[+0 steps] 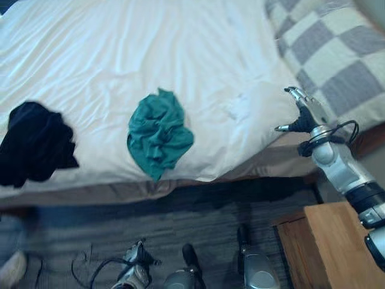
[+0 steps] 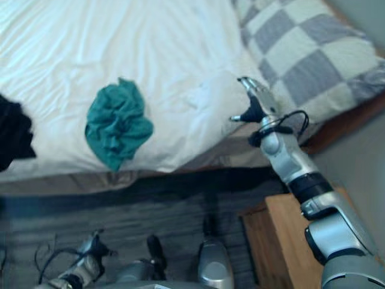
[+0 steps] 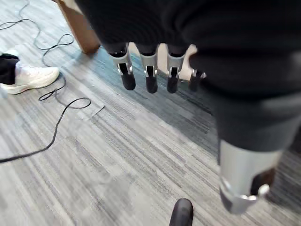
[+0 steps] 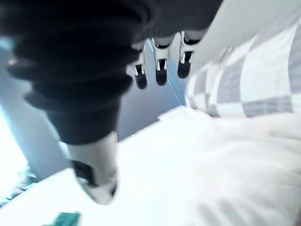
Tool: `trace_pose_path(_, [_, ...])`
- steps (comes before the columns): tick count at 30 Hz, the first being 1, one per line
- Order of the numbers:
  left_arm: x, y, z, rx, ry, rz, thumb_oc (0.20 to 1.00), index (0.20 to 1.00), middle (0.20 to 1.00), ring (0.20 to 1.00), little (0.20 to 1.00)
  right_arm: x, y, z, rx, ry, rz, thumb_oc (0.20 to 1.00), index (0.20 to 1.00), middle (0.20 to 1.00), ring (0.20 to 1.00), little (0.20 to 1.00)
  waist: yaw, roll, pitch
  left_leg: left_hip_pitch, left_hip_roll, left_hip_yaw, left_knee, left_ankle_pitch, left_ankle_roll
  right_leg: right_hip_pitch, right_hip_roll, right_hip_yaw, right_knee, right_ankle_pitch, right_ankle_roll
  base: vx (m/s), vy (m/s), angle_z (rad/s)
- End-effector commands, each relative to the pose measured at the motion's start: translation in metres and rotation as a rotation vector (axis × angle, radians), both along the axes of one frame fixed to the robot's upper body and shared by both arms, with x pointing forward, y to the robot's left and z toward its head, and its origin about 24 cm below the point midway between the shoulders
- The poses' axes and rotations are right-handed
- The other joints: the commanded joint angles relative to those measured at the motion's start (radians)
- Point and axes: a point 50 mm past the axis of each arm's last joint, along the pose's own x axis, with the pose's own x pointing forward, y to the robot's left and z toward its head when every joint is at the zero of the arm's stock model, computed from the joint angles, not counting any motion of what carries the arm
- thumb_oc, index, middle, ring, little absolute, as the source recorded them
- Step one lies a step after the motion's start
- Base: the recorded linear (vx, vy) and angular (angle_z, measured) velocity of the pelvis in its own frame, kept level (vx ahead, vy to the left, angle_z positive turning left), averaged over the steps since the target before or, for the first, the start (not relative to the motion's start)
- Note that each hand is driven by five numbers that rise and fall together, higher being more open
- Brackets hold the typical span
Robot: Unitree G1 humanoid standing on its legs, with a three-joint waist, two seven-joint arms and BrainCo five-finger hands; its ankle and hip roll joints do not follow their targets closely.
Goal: Tidy up the quilt and then pick up the clothes from the bed and put them into the laundry hamper.
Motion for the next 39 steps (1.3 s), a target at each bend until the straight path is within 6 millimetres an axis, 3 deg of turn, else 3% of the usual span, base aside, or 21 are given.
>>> trace_pose_path(1, [0.003, 0.011, 0.006, 0.038, -0.044, -0.024, 1.000, 1.000, 1.000, 1.000, 1.000, 0.007, -0.003, 0.053, -0.075, -0.148, -0.020, 1.000, 1.000, 1.000, 1.000, 1.000, -0.004, -0.022, 0.009, 0.046, 0.044, -0.002, 0.017, -0.111, -0.092, 0.022, -0.010, 0.027, 0.010, -0.055, 0.028, 0.03, -0.168, 0.42])
trace_pose_path(2, [0.003, 0.008, 0.005, 0.028, -0.067, -0.014, 1.000, 1.000, 1.000, 1.000, 1.000, 0.015, -0.005, 0.076, -0.137, -0.182, -0.066, 1.000, 1.000, 1.000, 1.000, 1.000, 0.008, 0.018, 0.030, 0.002, 0.046, -0.006, 0.009, -0.083, -0.104, 0.001, -0.006, 0.012, -0.023, -0.034, 0.025, 0.01, -0.095, 0.36])
trace_pose_path(4, [0.003, 0.008, 0.005, 0.027, -0.068, -0.013, 1.000, 1.000, 1.000, 1.000, 1.000, 0.015, -0.004, 0.077, -0.139, -0.183, -0.065, 1.000, 1.000, 1.000, 1.000, 1.000, 0.006, 0.020, 0.029, -0.001, 0.046, -0.006, 0.009, -0.083, -0.105, 0.000, -0.006, 0.011, -0.024, -0.033, 0.025, 0.01, -0.098, 0.04])
trace_pose_path(5, [0.002, -0.001, 0.003, 0.003, -0.081, -0.030, 1.000, 1.000, 1.000, 1.000, 1.000, 0.020, -0.008, 0.097, -0.179, -0.209, -0.102, 1.000, 1.000, 1.000, 1.000, 1.000, 0.012, 0.064, 0.052, -0.048, 0.055, -0.019, -0.002, -0.055, -0.118, -0.028, 0.003, 0.000, -0.050, -0.021, 0.021, 0.01, -0.102, -0.07])
trace_pose_path(11, [0.006, -0.013, 0.002, -0.020, -0.095, -0.058, 1.000, 1.000, 1.000, 1.000, 1.000, 0.025, -0.008, 0.117, -0.220, -0.238, -0.152, 1.000, 1.000, 1.000, 1.000, 1.000, 0.010, 0.120, 0.077, -0.126, 0.073, -0.034, -0.002, -0.021, -0.139, -0.077, 0.016, -0.014, -0.063, -0.016, 0.013, -0.01, -0.089, 0.06])
trace_pose_path(12, [0.010, -0.022, 0.002, -0.045, -0.119, -0.064, 1.000, 1.000, 1.000, 1.000, 1.000, 0.030, -0.006, 0.117, -0.241, -0.235, -0.178, 1.000, 1.000, 1.000, 1.000, 1.000, 0.016, 0.142, 0.095, -0.154, 0.085, -0.038, -0.002, -0.006, -0.148, -0.096, 0.023, -0.022, -0.066, -0.016, 0.009, -0.02, -0.085, 0.14])
trace_pose_path(15, [0.016, -0.036, 0.002, -0.080, -0.138, -0.079, 1.000, 1.000, 1.000, 1.000, 1.000, 0.035, -0.003, 0.109, -0.238, -0.206, -0.199, 1.000, 1.000, 1.000, 1.000, 1.000, 0.015, 0.161, 0.108, -0.177, 0.099, -0.042, -0.002, 0.010, -0.158, -0.107, 0.039, -0.027, -0.072, -0.019, 0.003, -0.03, -0.075, 0.10])
trace_pose_path(16, [0.016, -0.036, 0.002, -0.080, -0.138, -0.079, 1.000, 1.000, 1.000, 1.000, 1.000, 0.035, -0.003, 0.109, -0.238, -0.206, -0.199, 0.940, 0.940, 0.940, 0.940, 0.940, 0.015, 0.161, 0.108, -0.177, 0.099, -0.042, -0.002, 0.010, -0.158, -0.107, 0.039, -0.027, -0.072, -0.019, 0.003, -0.02, -0.074, 0.06])
trace_pose_path(17, [0.018, -0.041, 0.002, -0.094, -0.143, -0.080, 1.000, 1.000, 1.000, 1.000, 1.000, 0.039, -0.003, 0.096, -0.237, -0.159, -0.217, 0.448, 0.448, 0.448, 0.448, 0.448, 0.018, 0.168, 0.111, -0.180, 0.106, -0.043, -0.002, 0.020, -0.162, -0.103, 0.047, -0.029, -0.077, -0.022, -0.002, 0.00, -0.040, 0.00])
trace_pose_path(18, [0.018, -0.043, 0.001, -0.100, -0.140, -0.080, 1.000, 1.000, 1.000, 1.000, 1.000, 0.040, -0.005, 0.089, -0.240, -0.135, -0.225, 0.200, 0.200, 0.200, 0.200, 0.200, 0.018, 0.172, 0.110, -0.178, 0.109, -0.044, -0.002, 0.024, -0.165, -0.098, 0.049, -0.032, -0.078, -0.024, -0.004, 0.00, -0.040, -0.02])
trace_pose_path(19, [0.018, -0.043, 0.001, -0.100, -0.140, -0.080, 1.000, 1.000, 1.000, 1.000, 1.000, 0.040, -0.005, 0.089, -0.240, -0.134, -0.225, 0.200, 0.200, 0.200, 0.200, 0.200, 0.018, 0.172, 0.110, -0.177, 0.110, -0.044, -0.002, 0.024, -0.165, -0.098, 0.050, -0.032, -0.078, -0.024, -0.004, 0.00, 0.000, 0.00])
trace_pose_path(24, [0.015, -0.051, -0.001, -0.119, -0.126, -0.085, 1.000, 1.000, 1.000, 1.000, 1.000, 0.034, -0.040, 0.043, -0.202, -0.005, -0.323, 0.200, 0.200, 0.200, 0.200, 0.200, 0.009, 0.168, 0.086, -0.131, 0.114, -0.042, -0.002, 0.016, -0.169, -0.044, 0.049, -0.041, -0.083, -0.033, -0.009, 0.01, 0.020, 0.03])
trace_pose_path(30, [-0.007, -0.045, -0.011, -0.105, -0.030, -0.061, 1.000, 1.000, 1.000, 1.000, 1.000, -0.001, -0.086, -0.046, -0.071, 0.182, -0.427, 0.200, 0.200, 0.200, 0.200, 0.200, -0.026, 0.141, 0.040, -0.043, 0.119, -0.027, -0.002, -0.022, -0.162, 0.029, 0.041, -0.038, -0.070, -0.057, -0.010, 0.05, 0.034, -0.01])
trace_pose_path(32, [-0.015, -0.040, -0.013, -0.094, 0.002, -0.035, 1.000, 1.000, 1.000, 1.000, 1.000, -0.026, -0.108, -0.079, 0.010, 0.236, -0.498, 1.000, 1.000, 1.000, 1.000, 1.000, -0.044, 0.135, 0.022, -0.012, 0.122, -0.015, -0.002, -0.037, -0.158, 0.052, 0.041, -0.034, -0.067, -0.068, -0.012, 0.06, 0.037, -0.09])
trace_pose_path(33, [-0.015, -0.040, -0.013, -0.093, 0.002, -0.037, 1.000, 1.000, 1.000, 1.000, 1.000, -0.026, -0.108, -0.079, 0.011, 0.237, -0.499, 1.000, 1.000, 1.000, 1.000, 1.000, -0.041, 0.135, 0.018, -0.015, 0.123, -0.013, -0.002, -0.035, -0.158, 0.047, 0.042, -0.032, -0.068, -0.065, -0.013, 0.04, 0.028, -0.17])
trace_pose_path(34, [-0.019, -0.037, -0.014, -0.089, 0.013, -0.018, 1.000, 1.000, 1.000, 1.000, 1.000, -0.041, -0.120, -0.095, 0.083, 0.263, -0.548, 1.000, 1.000, 1.000, 1.000, 1.000, -0.055, 0.132, 0.012, 0.004, 0.123, -0.007, -0.002, -0.044, -0.157, 0.063, 0.040, -0.030, -0.066, -0.070, -0.013, 0.08, 0.047, -0.26])
trace_pose_path(35, [-0.032, -0.031, -0.018, -0.079, 0.064, 0.024, 1.000, 1.000, 1.000, 1.000, 1.000, -0.090, -0.154, -0.139, 0.313, 0.332, -0.729, 1.000, 1.000, 1.000, 1.000, 1.000, -0.084, 0.122, -0.017, 0.045, 0.125, 0.013, -0.002, -0.060, -0.152, 0.093, 0.042, -0.020, -0.066, -0.079, -0.014, 0.08, 0.047, -0.20])
trace_pose_path(37, [-0.034, -0.030, -0.019, -0.080, 0.072, 0.032, 1.000, 1.000, 1.000, 1.000, 1.000, -0.102, -0.158, -0.151, 0.357, 0.360, -0.755, 1.000, 1.000, 1.000, 1.000, 1.000, -0.088, 0.119, -0.023, 0.053, 0.126, 0.019, -0.002, -0.063, -0.151, 0.098, 0.043, -0.017, -0.067, -0.080, -0.014, 0.07, 0.019, -0.10])
trace_pose_path(38, [-0.042, -0.027, -0.021, -0.074, 0.106, 0.045, 1.000, 1.000, 1.000, 1.000, 1.000, -0.128, -0.164, -0.177, 0.485, 0.416, -0.825, 1.000, 1.000, 1.000, 1.000, 1.000, -0.102, 0.109, -0.039, 0.075, 0.129, 0.036, -0.002, -0.072, -0.148, 0.113, 0.044, -0.008, -0.073, -0.081, -0.012, 0.07, 0.002, -0.22])
trace_pose_path(39, [-0.045, -0.026, -0.022, -0.074, 0.122, 0.050, 1.000, 1.000, 1.000, 1.000, 1.000, -0.140, -0.166, -0.187, 0.531, 0.438, -0.855, 1.000, 1.000, 1.000, 1.000, 1.000, -0.107, 0.104, -0.046, 0.082, 0.133, 0.043, -0.002, -0.074, -0.148, 0.117, 0.045, -0.005, -0.076, -0.081, -0.011, 0.05, 0.000, -0.23])
